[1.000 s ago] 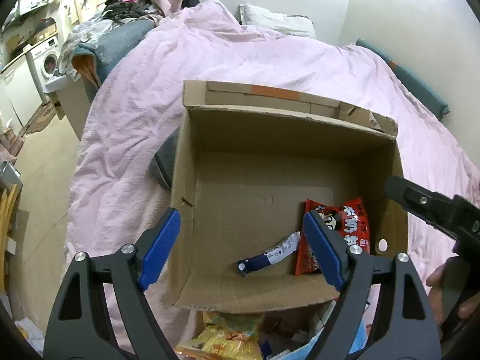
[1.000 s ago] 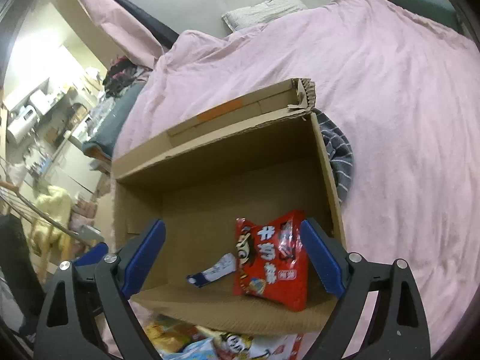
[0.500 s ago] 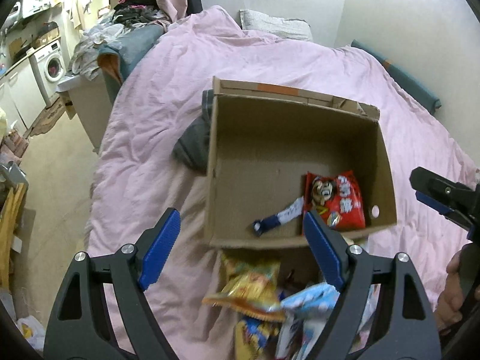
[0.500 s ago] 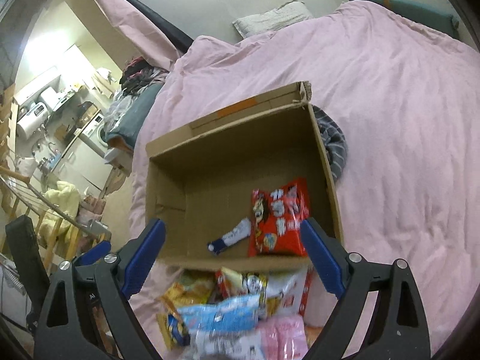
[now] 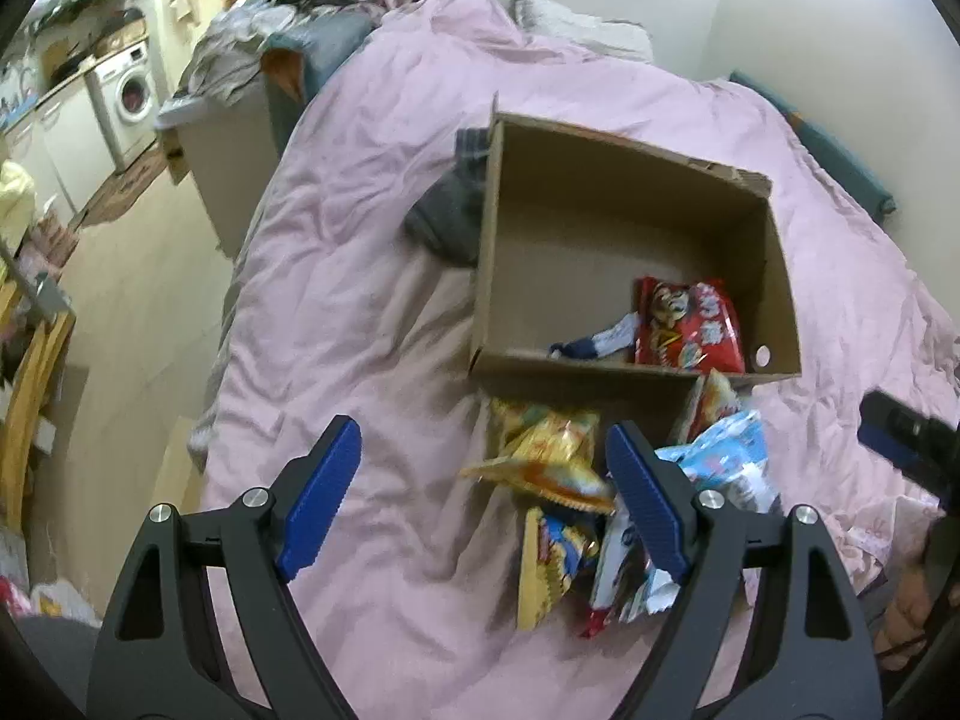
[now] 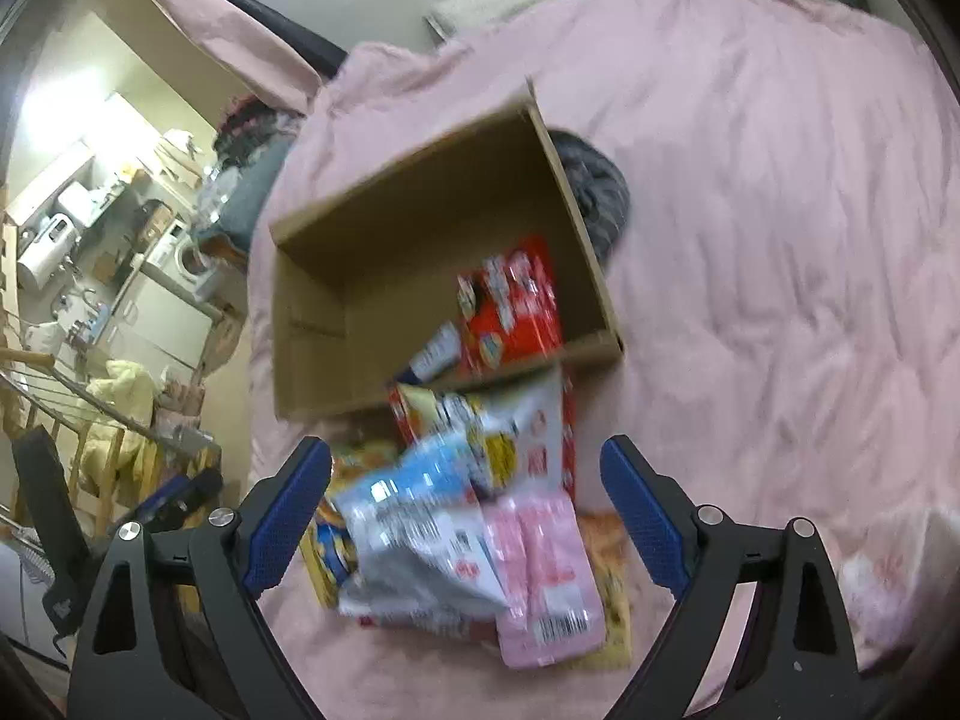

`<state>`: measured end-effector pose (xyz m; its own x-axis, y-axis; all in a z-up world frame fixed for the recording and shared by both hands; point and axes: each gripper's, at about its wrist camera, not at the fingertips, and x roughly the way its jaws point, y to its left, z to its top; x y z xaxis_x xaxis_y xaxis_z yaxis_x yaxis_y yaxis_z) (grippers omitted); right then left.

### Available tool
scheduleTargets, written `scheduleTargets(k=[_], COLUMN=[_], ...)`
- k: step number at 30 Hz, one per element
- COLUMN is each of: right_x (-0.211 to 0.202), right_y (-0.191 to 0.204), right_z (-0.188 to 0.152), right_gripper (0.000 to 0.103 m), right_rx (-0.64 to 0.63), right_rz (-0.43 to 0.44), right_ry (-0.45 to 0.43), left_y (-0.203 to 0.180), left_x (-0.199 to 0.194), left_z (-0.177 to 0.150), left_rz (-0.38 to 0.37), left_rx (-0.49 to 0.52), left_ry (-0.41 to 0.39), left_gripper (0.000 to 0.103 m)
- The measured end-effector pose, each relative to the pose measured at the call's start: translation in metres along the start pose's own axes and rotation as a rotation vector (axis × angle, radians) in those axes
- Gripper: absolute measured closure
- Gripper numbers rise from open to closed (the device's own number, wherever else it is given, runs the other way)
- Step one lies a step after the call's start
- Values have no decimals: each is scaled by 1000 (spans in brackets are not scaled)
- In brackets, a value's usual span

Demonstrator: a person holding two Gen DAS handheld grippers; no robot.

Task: Organize snacks
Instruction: 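Move both tools back to the snack pile in front of the box, then grasp the white-and-blue chip bag with the right tool while the left grasps the yellow biscuit pack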

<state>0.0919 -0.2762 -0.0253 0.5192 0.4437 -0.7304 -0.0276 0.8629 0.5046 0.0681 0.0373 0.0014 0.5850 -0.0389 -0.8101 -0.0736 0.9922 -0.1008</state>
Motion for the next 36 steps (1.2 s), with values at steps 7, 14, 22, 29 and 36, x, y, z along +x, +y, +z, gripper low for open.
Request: scheduleTargets(k=[7,14,22,29,36], right_x=[33,76,108,112,99], right_y=[8,43,62,64,67], right_z=[-25,-35,-39,-39,-38], right_gripper=[10,7,7,20,42], right_rx=[-30,-168,-248,-265,-291], right_rz=[2,-96,-190,-196,-158], right_ry=[168,261,317,338,310], left_y=[5,10,14,12,11], left_x=[7,14,20,28,40], left_z=[-11,-16,-22,-21,-24], left_rz=[12,17,23,23,19], left_rx=[-33,-38,-35,-47,-51], left_ry=[53,94,130,155,193], left_gripper=[21,21,21,21,21])
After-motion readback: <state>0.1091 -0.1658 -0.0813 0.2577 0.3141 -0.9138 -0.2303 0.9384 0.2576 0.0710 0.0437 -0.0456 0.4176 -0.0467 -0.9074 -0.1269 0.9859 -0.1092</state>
